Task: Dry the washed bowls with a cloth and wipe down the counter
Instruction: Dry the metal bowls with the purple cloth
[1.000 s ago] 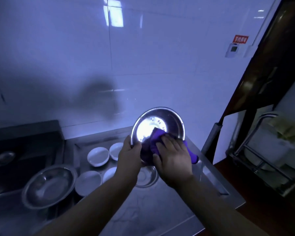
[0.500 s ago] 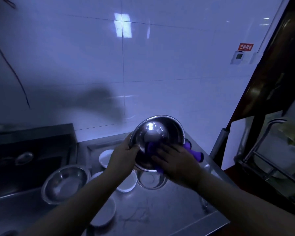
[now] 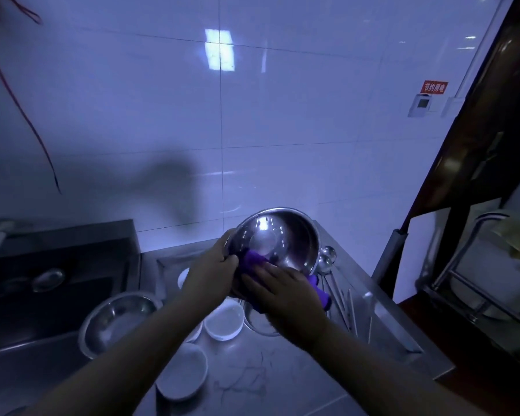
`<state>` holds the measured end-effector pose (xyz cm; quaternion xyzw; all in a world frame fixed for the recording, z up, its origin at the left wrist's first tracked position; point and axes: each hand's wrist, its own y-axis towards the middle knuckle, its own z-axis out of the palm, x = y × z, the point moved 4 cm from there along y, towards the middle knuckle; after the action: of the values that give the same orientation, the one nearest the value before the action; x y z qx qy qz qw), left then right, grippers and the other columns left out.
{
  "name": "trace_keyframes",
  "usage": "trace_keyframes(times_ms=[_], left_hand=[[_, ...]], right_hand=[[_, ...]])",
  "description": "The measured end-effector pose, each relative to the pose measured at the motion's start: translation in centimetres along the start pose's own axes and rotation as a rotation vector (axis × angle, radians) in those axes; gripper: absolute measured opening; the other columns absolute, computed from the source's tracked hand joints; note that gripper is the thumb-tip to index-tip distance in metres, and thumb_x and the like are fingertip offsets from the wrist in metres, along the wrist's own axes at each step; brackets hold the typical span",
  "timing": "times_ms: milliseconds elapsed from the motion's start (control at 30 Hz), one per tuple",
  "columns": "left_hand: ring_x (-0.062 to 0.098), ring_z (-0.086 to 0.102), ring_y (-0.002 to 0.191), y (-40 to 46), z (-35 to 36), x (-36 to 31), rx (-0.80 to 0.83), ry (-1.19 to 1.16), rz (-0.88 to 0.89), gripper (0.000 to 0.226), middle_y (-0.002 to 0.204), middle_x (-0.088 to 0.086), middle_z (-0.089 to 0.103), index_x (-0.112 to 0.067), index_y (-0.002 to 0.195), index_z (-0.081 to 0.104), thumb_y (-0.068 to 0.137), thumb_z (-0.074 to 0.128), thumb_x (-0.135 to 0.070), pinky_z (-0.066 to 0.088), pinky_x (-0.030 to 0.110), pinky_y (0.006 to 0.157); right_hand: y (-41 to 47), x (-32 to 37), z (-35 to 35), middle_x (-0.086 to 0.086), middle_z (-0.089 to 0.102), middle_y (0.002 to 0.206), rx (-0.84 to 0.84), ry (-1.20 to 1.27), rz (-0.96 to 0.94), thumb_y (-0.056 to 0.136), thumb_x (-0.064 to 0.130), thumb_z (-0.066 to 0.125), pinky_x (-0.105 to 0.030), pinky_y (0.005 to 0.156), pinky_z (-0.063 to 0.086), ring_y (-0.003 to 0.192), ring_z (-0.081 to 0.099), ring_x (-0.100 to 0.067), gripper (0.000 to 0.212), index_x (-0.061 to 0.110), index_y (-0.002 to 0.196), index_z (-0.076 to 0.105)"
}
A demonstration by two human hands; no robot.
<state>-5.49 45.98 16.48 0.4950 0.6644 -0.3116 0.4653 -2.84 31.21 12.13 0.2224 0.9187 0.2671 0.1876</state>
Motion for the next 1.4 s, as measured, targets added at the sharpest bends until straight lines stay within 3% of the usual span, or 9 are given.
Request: trace_keyframes(times_ms=[133,267,433,600,733,867,1033,1267,1400], left_hand=[[0.02,0.069,0.062,0.6,-2.0,-0.7,0.071,0.041,-0.031,0.047,0.065,-0.01,0.07,-0.058,0.083,0.062,0.06,0.046,-0.02,0.059,0.042,0.061],[0.025,0.069,0.061,-0.6,-0.7,-0.3,-0.106,-0.213,-0.078,0.03,0.072,0.007,0.07,-0.023,0.1,0.065,0.078,0.06,-0.004,0.057,0.034,0.052],[0.028,0.062,0.05,-1.3,0.9,2.6,-0.125,-0.368,-0.155,0.033,0.064,0.018,0.064,0.008,0.105,0.057,0.073,0.05,0.015,0.053,0.033,0.046],[0.031,0.066,0.056,-1.1,-1.1,0.8,-0.015,-0.02,-0.029,0.062,0.062,0.004,0.068,-0.045,0.107,0.058,0.059,0.044,-0.007,0.057,0.043,0.054],[0.022,0.068,0.084,0.1,-2.9,-0.6,0.15,0.264,0.024,0.066,0.105,0.002,0.066,-0.053,0.128,0.044,0.074,0.054,-0.017,0.059,0.037,0.063],[0.015,0.066,0.082,-0.4,-3.1,-0.9,-0.013,0.091,0.047,0.058,0.09,-0.01,0.069,-0.071,0.1,0.049,0.069,0.061,-0.023,0.053,0.032,0.067],[0.026,0.07,0.064,-1.9,0.5,3.1,-0.221,-0.428,-0.115,0.043,0.081,0.01,0.07,-0.021,0.112,0.053,0.079,0.061,0.004,0.056,0.034,0.048],[0.029,0.068,0.057,-0.8,-0.6,4.2,-0.063,-0.278,-0.108,0.059,0.073,0.009,0.07,-0.028,0.116,0.054,0.073,0.044,0.012,0.054,0.036,0.046],[0.021,0.07,0.063,0.5,-2.3,3.1,0.093,0.011,-0.057,0.065,0.075,0.0,0.072,-0.06,0.105,0.053,0.057,0.052,-0.016,0.058,0.041,0.053]], right_hand=[[-0.6,-2.2,-0.5,-0.008,0.068,0.107,-0.044,-0.116,-0.195,0.086,0.011,0.061,-0.038,0.081,0.05,0.094,0.063,-0.028,0.026,0.014,0.11,0.068],[1.2,-0.7,-1.6,-0.002,0.068,0.089,-0.21,-0.101,-0.018,0.088,0.019,0.057,-0.031,0.066,0.044,0.074,0.062,-0.022,0.018,0.018,0.098,0.071],[1.7,2.5,-0.4,0.001,0.068,0.09,-0.235,0.025,0.117,0.091,0.028,0.055,-0.03,0.065,0.047,0.079,0.064,-0.019,0.023,0.019,0.106,0.07],[0.6,1.0,1.1,-0.005,0.068,0.107,-0.184,0.033,-0.097,0.091,0.016,0.056,-0.03,0.069,0.05,0.091,0.064,-0.022,0.026,0.013,0.114,0.067],[0.3,-2.0,1.1,-0.003,0.068,0.113,-0.13,-0.059,-0.324,0.089,0.013,0.055,-0.036,0.084,0.052,0.102,0.064,-0.026,0.024,0.018,0.107,0.07],[0.6,-2.7,0.6,-0.002,0.07,0.102,-0.214,-0.011,-0.223,0.085,0.013,0.066,-0.036,0.074,0.051,0.087,0.065,-0.023,0.015,0.017,0.099,0.071],[1.8,0.5,0.7,0.001,0.071,0.095,-0.287,0.042,0.004,0.087,0.024,0.066,-0.034,0.066,0.048,0.081,0.065,-0.019,0.011,0.019,0.095,0.071],[1.0,2.2,2.0,0.004,0.067,0.117,-0.261,0.179,-0.018,0.094,0.022,0.056,-0.032,0.071,0.048,0.096,0.063,-0.015,0.024,0.021,0.116,0.066],[0.4,0.3,2.0,0.001,0.066,0.119,-0.143,0.065,-0.262,0.089,0.015,0.056,-0.034,0.079,0.051,0.102,0.063,-0.02,0.027,0.02,0.113,0.068]])
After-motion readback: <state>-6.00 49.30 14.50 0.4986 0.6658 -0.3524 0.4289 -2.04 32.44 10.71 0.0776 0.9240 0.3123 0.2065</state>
